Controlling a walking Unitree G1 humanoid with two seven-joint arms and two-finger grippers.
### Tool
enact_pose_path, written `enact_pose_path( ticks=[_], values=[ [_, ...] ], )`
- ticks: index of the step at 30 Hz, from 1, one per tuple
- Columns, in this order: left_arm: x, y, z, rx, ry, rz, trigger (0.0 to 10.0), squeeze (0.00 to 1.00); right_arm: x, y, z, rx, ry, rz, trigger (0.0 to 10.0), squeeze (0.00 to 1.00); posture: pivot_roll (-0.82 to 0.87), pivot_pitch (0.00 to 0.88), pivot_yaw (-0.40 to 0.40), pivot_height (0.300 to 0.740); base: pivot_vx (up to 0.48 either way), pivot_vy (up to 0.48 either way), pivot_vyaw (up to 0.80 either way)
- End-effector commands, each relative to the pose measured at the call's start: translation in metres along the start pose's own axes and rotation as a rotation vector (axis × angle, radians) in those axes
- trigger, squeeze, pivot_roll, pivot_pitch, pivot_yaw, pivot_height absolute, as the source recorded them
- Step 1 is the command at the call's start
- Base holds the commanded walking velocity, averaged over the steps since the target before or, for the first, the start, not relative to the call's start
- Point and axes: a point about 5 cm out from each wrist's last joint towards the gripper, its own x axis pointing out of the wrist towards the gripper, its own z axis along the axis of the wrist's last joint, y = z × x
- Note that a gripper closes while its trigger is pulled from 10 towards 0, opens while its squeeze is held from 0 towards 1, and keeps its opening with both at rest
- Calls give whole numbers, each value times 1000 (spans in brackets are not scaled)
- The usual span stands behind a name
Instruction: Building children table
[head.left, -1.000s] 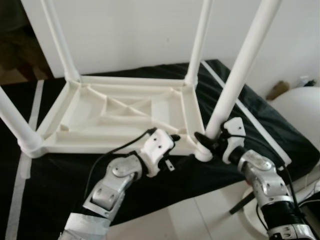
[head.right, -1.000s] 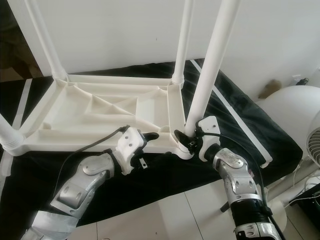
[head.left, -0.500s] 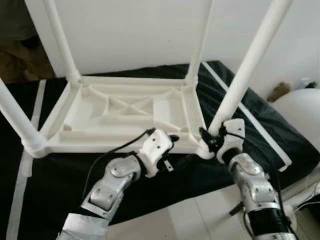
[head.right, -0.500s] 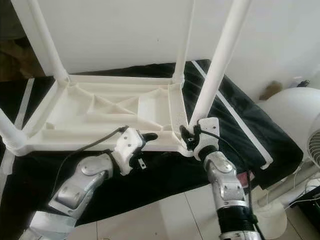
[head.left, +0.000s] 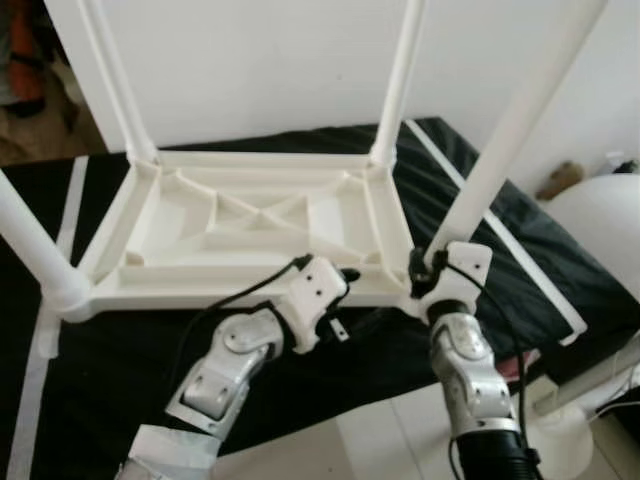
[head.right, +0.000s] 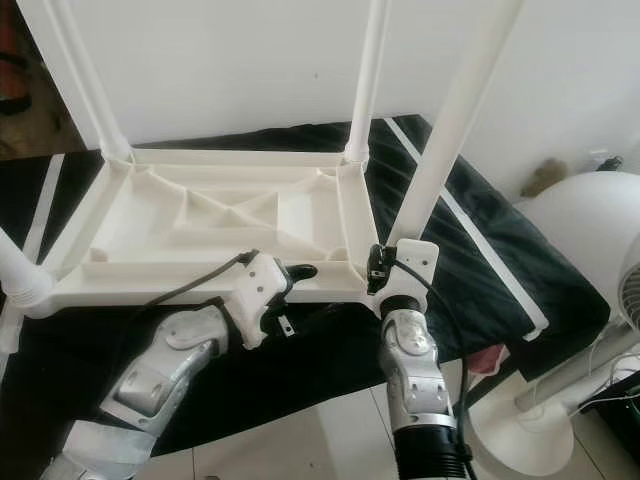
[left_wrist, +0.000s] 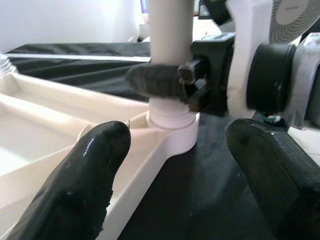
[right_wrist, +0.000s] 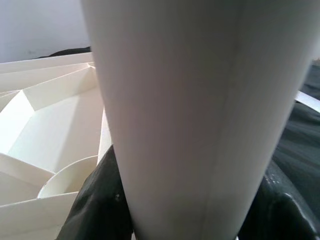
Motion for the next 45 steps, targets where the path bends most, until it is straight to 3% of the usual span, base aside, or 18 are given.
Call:
enact_pose_path(
  ticks=[1, 7, 8, 11, 12, 19, 24, 25, 34, 36, 45],
  values=[
    [2, -3, -2, -5, 5, -23, 10000, 0, -6, -4, -23, 35, 110, -37, 10000, 0, -62, 48, -4, 740, 0, 0, 0],
    [2, -3, -4, -3, 9, -23, 10000, 0, -6, -10, -21, 6, 100, -49, 10000, 0, -62, 47, -11, 740, 0, 0, 0],
    [2, -3, -4, -3, 9, -22, 10000, 0, -7, -11, -21, 4, 101, -56, 10000, 933, -61, 47, -12, 740, 0, 0, 0],
    [2, -2, -4, -2, 8, -19, 10000, 0, -8, -10, -20, 0, 94, -48, 10000, 933, -62, 47, -13, 740, 0, 0, 0],
    [2, -2, -4, -3, 6, -18, 10000, 0, -8, -10, -19, -5, 87, -41, 10000, 1000, -61, 46, -17, 740, 0, 0, 0],
    [2, -4, -4, -5, 5, -14, 10000, 0, -7, -17, -14, -30, 50, 7, 10000, 1000, -62, 44, -21, 740, 0, 0, 0],
    [1, -4, -5, 0, 10, -13, 10000, 0, -7, -23, -13, -35, 48, 111, 10000, 1000, -61, 42, -21, 740, 0, 0, 0],
    [1, -4, -5, 0, 11, -16, 10000, 0, -7, -26, -11, -43, 41, 135, 10000, 20, -63, 40, -18, 740, 0, 0, 0],
    [1, -7, -6, 0, 15, -31, 10000, 0, -1, -36, 1, -107, 11, 309, 10000, 0, -67, 35, -13, 740, 0, 0, 0],
    [0, -7, -8, 10, 27, -41, 10000, 0, 3, -40, 6, -174, 3, 421, 10000, 0, -68, 34, -13, 740, 0, 0, 0],
    [1, -6, -9, 19, 33, -43, 10000, 0, 12, -38, 12, -243, 8, 605, 10000, 0, -67, 25, -11, 740, 0, 0, 0]
  ],
)
